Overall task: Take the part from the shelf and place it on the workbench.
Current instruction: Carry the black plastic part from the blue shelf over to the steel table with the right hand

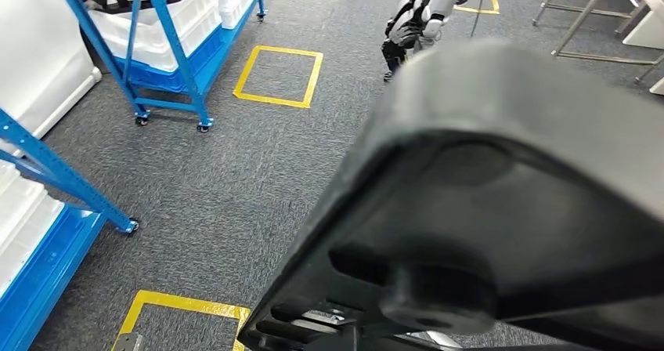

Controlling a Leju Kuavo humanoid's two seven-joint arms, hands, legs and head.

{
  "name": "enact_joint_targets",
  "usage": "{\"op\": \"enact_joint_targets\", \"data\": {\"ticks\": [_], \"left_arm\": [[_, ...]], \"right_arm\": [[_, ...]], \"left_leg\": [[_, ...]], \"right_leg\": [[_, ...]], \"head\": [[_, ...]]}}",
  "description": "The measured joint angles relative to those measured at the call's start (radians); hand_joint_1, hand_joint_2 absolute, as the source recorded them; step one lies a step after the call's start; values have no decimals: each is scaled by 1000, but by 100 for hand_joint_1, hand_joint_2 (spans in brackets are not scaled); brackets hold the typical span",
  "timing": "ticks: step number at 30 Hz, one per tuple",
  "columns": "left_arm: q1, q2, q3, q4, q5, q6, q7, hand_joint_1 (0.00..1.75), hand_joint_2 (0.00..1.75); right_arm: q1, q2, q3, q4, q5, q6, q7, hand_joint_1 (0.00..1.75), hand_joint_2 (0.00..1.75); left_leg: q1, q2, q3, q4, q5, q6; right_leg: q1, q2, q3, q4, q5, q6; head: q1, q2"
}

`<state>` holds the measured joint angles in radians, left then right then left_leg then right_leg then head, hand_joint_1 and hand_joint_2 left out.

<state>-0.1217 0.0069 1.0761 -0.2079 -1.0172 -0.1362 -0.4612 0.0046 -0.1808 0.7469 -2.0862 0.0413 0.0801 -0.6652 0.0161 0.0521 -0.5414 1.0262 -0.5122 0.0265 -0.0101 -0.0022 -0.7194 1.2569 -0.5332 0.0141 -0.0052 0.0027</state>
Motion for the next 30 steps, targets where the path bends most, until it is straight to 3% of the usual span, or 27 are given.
{"op": "enact_joint_targets", "data": {"ticks": [2,4,6,7,9,11,13,14,15,17,19,21,22,24,26,27,28,29,30], "left_arm": [[5,0,0,0,1,11,11,0,175],[16,0,0,0,2,20,20,0,175],[28,-1,1,0,2,27,29,0,175],[32,-1,1,0,2,30,33,0,175],[38,-2,1,0,1,32,40,0,175],[46,-3,2,0,0,35,53,0,175],[56,-4,2,0,-1,39,65,0,175],[58,-5,3,1,0,40,67,0,175],[58,-7,5,1,2,41,67,0,175],[56,-10,8,1,7,40,65,0,175],[53,-14,10,2,10,39,63,0,175],[51,-17,11,2,11,39,62,0,175],[50,-18,12,2,11,39,62,0,175],[49,-21,12,2,11,39,61,0,175],[51,-21,13,2,11,39,61,0,175],[53,-21,14,2,11,38,61,0,175],[54,-22,15,2,12,38,63,0,175],[54,-23,16,2,11,38,65,0,175],[53,-24,17,2,10,37,67,0,175]], "right_arm": [[0,0,0,5,-11,8,0,175,175],[3,1,0,9,-19,18,1,175,175],[15,2,-3,12,-24,26,3,175,175],[21,3,-5,13,-26,29,3,175,175],[29,7,-9,16,-28,33,3,175,175],[33,12,-11,21,-31,42,6,175,175],[34,15,-13,28,-36,57,10,175,175],[33,17,-13,31,-39,66,14,175,175],[31,20,-14,35,-42,74,18,175,175],[27,24,-15,42,-46,87,23,175,175],[25,28,-15,48,-49,91,26,175,175],[23,29,-16,52,-50,91,26,175,175],[23,29,-16,53,-50,91,26,175,175],[21,29,-16,54,-50,91,26,175,175],[18,29,-16,57,-50,92,26,175,175],[17,29,-16,59,-50,94,26,175,175],[17,29,-16,61,-51,97,26,175,175],[17,29,-16,63,-52,101,27,175,175],[17,29,-16,65,-54,104,27,175,175]], "left_leg": [[-2,18,9,-1,-6,-5],[-5,35,14,-4,-11,-11],[-6,53,21,-11,-14,-19],[-6,50,25,-9,-20,-22],[-4,12,8,42,-57,-27],[-2,-34,-53,169,-117,-29],[-2,-46,-110,265,-139,-31],[-2,-47,-116,261,-119,-32],[0,-50,-102,218,-82,-33],[4,-78,-50,88,-13,-35],[5,-103,-22,26,5,-31],[2,-96,-21,24,4,-20],[2,-88,-20,22,6,-15],[4,-70,-18,16,10,-5],[2,-49,-18,14,9,1],[0,-37,-18,14,8,2],[-1,-26,-17,14,6,3],[-3,-14,-16,14,4,4],[-4,-4,-14,14,2,3]], "right_leg": [[13,-40,75,-140,53,-16],[28,-68,109,-210,64,-30],[32,-51,111,-219,65,-37],[30,-42,117,-228,68,-41],[22,-23,131,-247,74,-51],[18,-2,137,-251,75,-59],[18,24,138,-247,72,-61],[17,38,138,-243,70,-59],[15,51,139,-238,66,-56],[13,74,136,-219,55,-46],[13,92,127,-203,48,-36],[12,107,120,-199,49,-27],[12,102,118,-196,47,-23],[13,63,98,-152,19,-15],[11,20,42,-40,-40,-7],[9,13,10,20,-64,-4],[8,10,-11,59,-73,-3],[7,8,-15,64,-62,-5],[7,5,2,30,-34,-8]], "head": [[0,0],[0,0],[0,0],[0,0],[0,0],[0,0],[0,0],[0,0],[0,0],[0,0],[0,0],[0,0],[0,0],[0,0],[0,0],[0,0],[0,0],[0,0],[0,0]]}}
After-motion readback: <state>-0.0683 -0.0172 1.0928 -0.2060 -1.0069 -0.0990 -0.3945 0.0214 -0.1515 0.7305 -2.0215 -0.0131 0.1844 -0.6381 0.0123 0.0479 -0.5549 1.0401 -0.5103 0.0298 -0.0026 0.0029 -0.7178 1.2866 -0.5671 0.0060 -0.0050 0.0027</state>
